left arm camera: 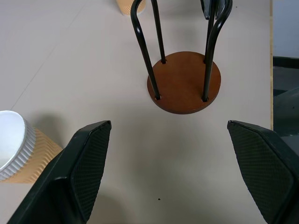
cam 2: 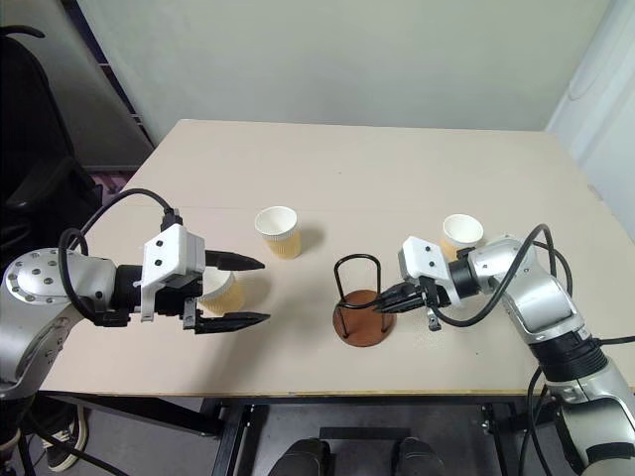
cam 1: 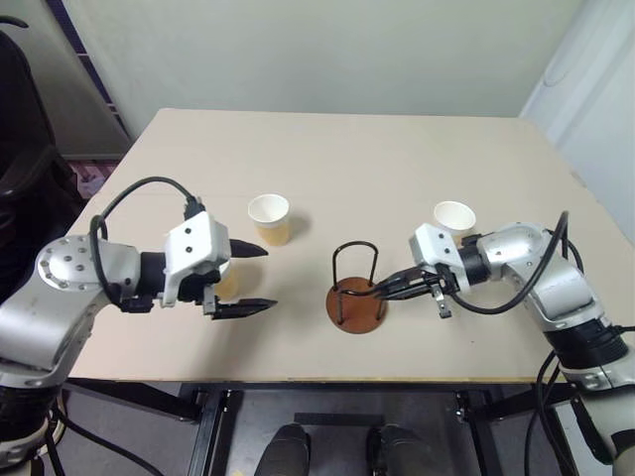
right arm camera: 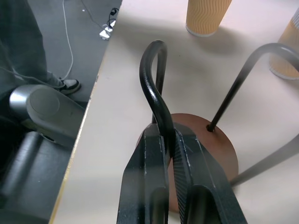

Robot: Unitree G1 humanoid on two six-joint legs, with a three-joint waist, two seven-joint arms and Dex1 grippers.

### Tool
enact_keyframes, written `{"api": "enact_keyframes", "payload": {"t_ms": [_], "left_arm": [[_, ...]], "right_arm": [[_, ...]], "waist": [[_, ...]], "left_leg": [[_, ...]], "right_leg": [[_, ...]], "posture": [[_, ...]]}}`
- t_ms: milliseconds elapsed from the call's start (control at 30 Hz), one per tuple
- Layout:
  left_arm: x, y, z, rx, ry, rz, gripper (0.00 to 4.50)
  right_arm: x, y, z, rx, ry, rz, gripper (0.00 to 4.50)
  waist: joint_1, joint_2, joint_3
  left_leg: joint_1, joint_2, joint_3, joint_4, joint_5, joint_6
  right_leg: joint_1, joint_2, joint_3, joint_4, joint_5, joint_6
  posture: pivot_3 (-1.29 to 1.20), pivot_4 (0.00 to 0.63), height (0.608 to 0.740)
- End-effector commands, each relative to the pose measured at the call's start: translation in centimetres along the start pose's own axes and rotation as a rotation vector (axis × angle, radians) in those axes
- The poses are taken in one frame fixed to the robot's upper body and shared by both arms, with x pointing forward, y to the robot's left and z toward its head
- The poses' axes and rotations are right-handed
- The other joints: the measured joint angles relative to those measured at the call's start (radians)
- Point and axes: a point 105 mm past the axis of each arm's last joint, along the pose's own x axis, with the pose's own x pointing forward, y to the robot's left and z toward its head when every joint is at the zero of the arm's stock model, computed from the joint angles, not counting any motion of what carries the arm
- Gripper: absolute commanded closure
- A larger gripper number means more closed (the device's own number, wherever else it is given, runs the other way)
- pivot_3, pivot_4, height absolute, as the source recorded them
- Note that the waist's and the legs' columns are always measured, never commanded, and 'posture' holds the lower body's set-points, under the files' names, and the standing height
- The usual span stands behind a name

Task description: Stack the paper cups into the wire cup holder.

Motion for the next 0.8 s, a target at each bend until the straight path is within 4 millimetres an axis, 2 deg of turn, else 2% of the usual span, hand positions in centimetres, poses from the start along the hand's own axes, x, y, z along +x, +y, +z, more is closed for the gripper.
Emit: {"api": "enact_keyframes", "payload": {"t_ms": [33, 200, 300, 367, 400, 467, 533, 667, 733, 800], "left_arm": [[0.0, 0.1, 1.1, 0.039, -0.022, 0.016, 0.20], [-0.3, 0.3, 1.1, 0.036, -0.017, 0.017, 0.20], [-0.4, 0.5, 1.2, 0.035, -0.020, 0.043, 0.20], [-0.5, 0.9, 1.4, 0.038, -0.036, 0.076, 0.20], [-0.4, 1.1, 1.6, 0.039, -0.055, 0.092, 0.20], [0.0, 1.3, 2.2, 0.051, -0.092, 0.110, 0.20], [0.7, 1.7, 2.7, 0.058, -0.119, 0.130, 0.20], [2.7, 1.7, 3.8, 0.070, -0.185, 0.127, 0.20], [3.5, 1.5, 4.0, 0.070, -0.192, 0.121, 0.20], [3.9, 1.4, 3.9, 0.070, -0.191, 0.115, 0.20]], "right_arm": [[-0.2, 0.8, 0.2, -0.005, 0.026, 0.059, 4.20], [-0.6, 1.6, 0.2, -0.009, 0.055, 0.095, 2.69], [-2.5, 1.1, 0.7, -0.032, 0.075, 0.040, 1.58], [-4.8, -0.3, 1.2, -0.065, 0.098, -0.065, 0.84], [-6.4, -2.2, 1.1, -0.086, 0.130, -0.173, 0.52], [-8.7, -5.3, 0.6, -0.100, 0.197, -0.344, 0.52], [-9.7, -7.1, -0.4, -0.092, 0.258, -0.415, 0.52], [-11.4, -9.0, -3.3, -0.074, 0.390, -0.463, 0.52], [-11.4, -9.3, -3.9, -0.067, 0.404, -0.454, 0.52], [-11.3, -9.6, -4.6, -0.062, 0.424, -0.451, 0.52]], "waist": [[0.000, 0.000, 0.000], [0.000, 0.000, 0.000], [0.000, 0.000, 0.000], [0.003, 0.000, 0.000], [0.003, 0.000, 0.000], [0.003, 0.000, 0.000], [0.002, 0.000, 0.000], [0.005, 0.000, 0.000], [0.005, 0.000, 0.000], [0.005, 0.001, 0.000]], "left_leg": [[0.000, 0.000, 0.000, 0.000, 0.000, 0.000], [-0.001, 0.000, 0.000, 0.000, -0.001, 0.000], [-0.001, 0.000, 0.000, -0.001, -0.002, -0.001], [-0.002, 0.000, 0.000, 0.000, -0.002, -0.001], [-0.002, -0.001, 0.000, 0.000, -0.002, -0.001], [-0.001, -0.001, 0.001, 0.000, -0.002, 0.000], [0.000, -0.001, 0.000, 0.000, -0.001, 0.001], [0.003, 0.000, -0.001, -0.001, -0.001, 0.001], [0.003, 0.000, 0.000, -0.001, -0.001, 0.001], [0.001, 0.000, 0.000, -0.001, -0.002, 0.002]], "right_leg": [[0.000, 0.000, 0.000, 0.000, 0.000, 0.000], [0.000, 0.000, 0.000, 0.000, 0.000, 0.000], [0.000, 0.000, 0.000, 0.000, 0.000, 0.001], [0.000, 0.000, 0.000, -0.001, 0.000, 0.001], [0.000, 0.000, 0.000, -0.001, 0.000, 0.001], [0.000, -0.001, 0.000, -0.001, 0.000, 0.001], [0.000, -0.002, 0.000, -0.001, 0.002, 0.002], [0.002, -0.002, 0.000, 0.001, 0.002, 0.001], [0.002, -0.003, 0.000, 0.001, 0.003, 0.003], [0.001, -0.003, 0.000, 0.000, 0.008, 0.011]], "posture": [[0.00, 0.150, 0.740], [0.00, 0.150, 0.740], [0.00, 0.150, 0.740], [0.00, 0.150, 0.740], [0.00, 0.150, 0.740], [0.00, 0.150, 0.740], [0.00, 0.150, 0.740], [0.00, 0.150, 0.740], [0.00, 0.150, 0.740], [0.00, 0.150, 0.740]]}}
